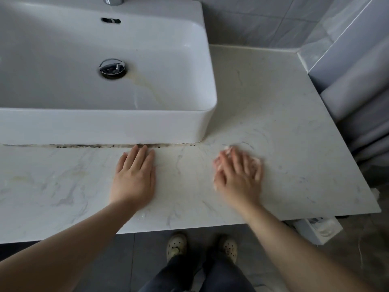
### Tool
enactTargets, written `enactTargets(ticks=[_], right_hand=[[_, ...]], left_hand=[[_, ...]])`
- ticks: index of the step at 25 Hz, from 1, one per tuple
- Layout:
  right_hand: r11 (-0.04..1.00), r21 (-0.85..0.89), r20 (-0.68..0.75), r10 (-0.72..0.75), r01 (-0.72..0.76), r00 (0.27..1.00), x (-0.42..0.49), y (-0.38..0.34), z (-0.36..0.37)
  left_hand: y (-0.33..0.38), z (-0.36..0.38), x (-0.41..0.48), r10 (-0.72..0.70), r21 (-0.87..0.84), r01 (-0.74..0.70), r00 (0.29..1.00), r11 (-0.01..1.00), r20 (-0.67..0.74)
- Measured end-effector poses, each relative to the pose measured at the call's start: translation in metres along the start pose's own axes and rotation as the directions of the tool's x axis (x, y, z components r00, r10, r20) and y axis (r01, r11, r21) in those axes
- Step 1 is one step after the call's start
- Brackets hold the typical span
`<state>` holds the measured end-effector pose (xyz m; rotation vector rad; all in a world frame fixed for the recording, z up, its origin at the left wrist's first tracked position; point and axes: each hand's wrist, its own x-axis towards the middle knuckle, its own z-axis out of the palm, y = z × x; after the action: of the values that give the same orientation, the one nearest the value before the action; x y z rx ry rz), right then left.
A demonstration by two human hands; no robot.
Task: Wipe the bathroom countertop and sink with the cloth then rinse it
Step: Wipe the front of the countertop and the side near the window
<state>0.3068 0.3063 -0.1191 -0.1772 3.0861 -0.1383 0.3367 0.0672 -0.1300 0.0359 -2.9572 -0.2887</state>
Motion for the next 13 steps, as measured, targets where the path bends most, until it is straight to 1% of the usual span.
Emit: enactTargets(ticks=[1,2,3,4,5,6,7,8,9,10,11,12,13], right_hand=[[0.989,0.016,0.043,0.15,-0.15,0.988,0.017,0.001,-0.001],[0.976,0.049,0.057,0.21,-0.212,0.976,0.025,-0.013,-0.003],[0.987,0.073,0.006,0.145,-0.145,0.989,0.022,-0.035,-0.003],[0.997,0.076,-0.023,-0.014,0.016,1.0,0.009,-0.059,0.0],[0.977,0.05,0.008,-0.209,0.209,0.978,-0.012,-0.077,0.006],[0.923,0.03,0.039,-0.385,0.384,0.922,-0.035,-0.08,0.009],[0.887,0.016,0.093,-0.461,0.461,0.883,-0.048,-0.068,0.006],[0.888,-0.002,0.058,-0.46,0.461,0.886,-0.048,-0.042,0.002],[0.929,-0.018,0.038,-0.368,0.369,0.929,-0.041,-0.011,0.001],[0.975,-0.048,0.049,-0.215,0.217,0.975,-0.031,0.022,-0.003],[0.999,-0.04,0.062,-0.001,0.004,0.998,-0.019,0.052,-0.008],[0.987,-0.015,0.098,0.162,-0.162,0.982,-0.011,0.067,-0.009],[0.967,0.003,0.096,0.253,-0.255,0.963,-0.011,0.063,-0.009]], left_hand=[[0.001,0.0,0.0,-0.003,0.001,0.003,1.0,1.0,0.004],[0.001,0.0,0.001,-0.002,0.003,0.002,1.0,1.0,0.005],[0.001,0.0,0.002,0.003,0.003,-0.003,1.0,1.0,0.004],[0.001,0.001,0.002,0.01,-0.001,-0.01,1.0,1.0,-0.001],[0.0,0.001,0.001,0.017,-0.008,-0.017,1.0,1.0,-0.005],[-0.001,0.001,0.001,0.02,-0.017,-0.021,1.0,1.0,-0.013],[-0.002,0.001,0.001,0.019,-0.019,-0.02,1.0,1.0,-0.022],[-0.003,0.0,0.001,0.022,-0.012,-0.022,0.999,1.0,-0.026],[-0.002,-0.001,0.0,0.032,-0.001,-0.032,0.999,0.999,-0.022],[-0.001,-0.003,0.0,0.059,0.015,-0.059,0.998,0.998,-0.013],[0.002,-0.004,0.001,0.103,0.04,-0.102,0.995,0.994,-0.006],[0.007,-0.004,0.002,0.155,0.065,-0.155,0.988,0.986,0.008],[0.015,-0.004,0.004,0.202,0.088,-0.204,0.979,0.975,0.028]])
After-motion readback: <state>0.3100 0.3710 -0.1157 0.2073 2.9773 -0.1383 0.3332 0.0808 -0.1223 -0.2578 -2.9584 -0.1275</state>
